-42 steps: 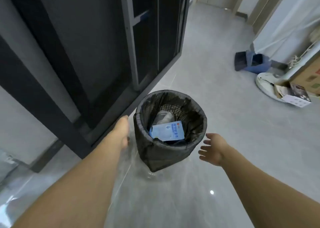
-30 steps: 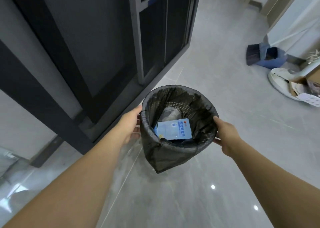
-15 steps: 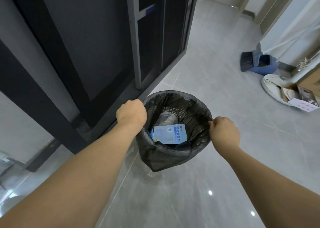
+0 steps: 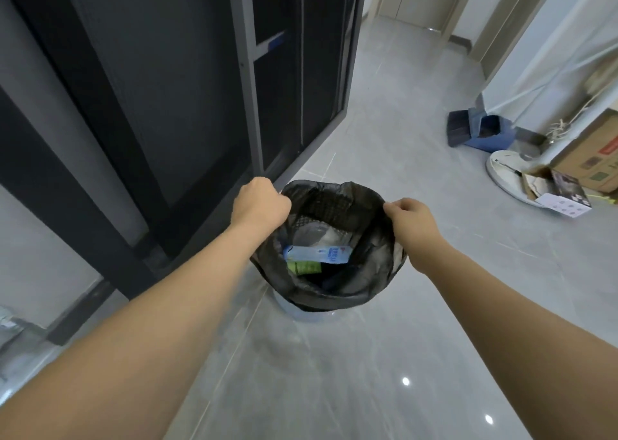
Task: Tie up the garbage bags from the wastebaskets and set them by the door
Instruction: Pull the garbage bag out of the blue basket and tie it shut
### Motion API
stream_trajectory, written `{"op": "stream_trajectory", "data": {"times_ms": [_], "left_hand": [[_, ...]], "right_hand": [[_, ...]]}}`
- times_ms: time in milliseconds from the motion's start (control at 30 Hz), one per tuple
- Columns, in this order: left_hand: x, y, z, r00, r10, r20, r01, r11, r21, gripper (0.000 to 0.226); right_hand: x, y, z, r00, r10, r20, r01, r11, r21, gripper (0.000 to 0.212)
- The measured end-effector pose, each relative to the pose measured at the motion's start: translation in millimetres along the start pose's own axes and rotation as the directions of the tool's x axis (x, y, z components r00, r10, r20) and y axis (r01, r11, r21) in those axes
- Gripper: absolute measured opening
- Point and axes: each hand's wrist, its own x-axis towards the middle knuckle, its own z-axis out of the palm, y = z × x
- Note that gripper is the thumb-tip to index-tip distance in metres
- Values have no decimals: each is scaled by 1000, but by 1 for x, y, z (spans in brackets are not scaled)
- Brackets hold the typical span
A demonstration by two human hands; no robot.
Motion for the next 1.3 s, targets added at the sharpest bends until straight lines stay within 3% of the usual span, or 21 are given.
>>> {"op": "stream_trajectory", "data": {"times_ms": [67,100,167,233,300,667,900,1067,1167,1300], "left_hand": [[2,2,-2,995,-79,53,92,939,-332,15],[2,3,-3,988,-116,106,154,849,-505,15],[0,9,-11,952,-183,246,307,568,-764,15],[-1,18,-22,931,-167,325,364,341,-867,16],[0,31,-35,937,-117,330,350,283,-893,18],[-40,139,-88,950,97,296,236,397,-887,13],[-105,214,-75,910,285,302,138,479,-867,13],[-140,236,-21,876,263,404,197,569,-798,14],[-155,236,27,871,212,443,228,624,-747,17],[-173,222,94,863,140,485,256,706,-660,23]], "right_hand": [[-2,-8,-2,1000,-14,1,14,994,107,22],[-3,-11,-3,1000,-6,8,4,986,167,20],[-6,-18,-7,999,24,34,-33,956,293,17],[-8,-25,-13,998,32,53,-51,908,416,13],[-8,-31,-19,998,14,66,-46,857,513,10],[-31,-89,-84,990,-142,-19,122,768,629,6],[-54,-68,-173,980,-153,-124,197,751,630,8],[-65,-20,-224,995,-88,-39,95,852,516,17],[-72,18,-242,1000,1,17,-8,901,434,11],[-71,86,-257,990,115,82,-139,894,426,15]]}}
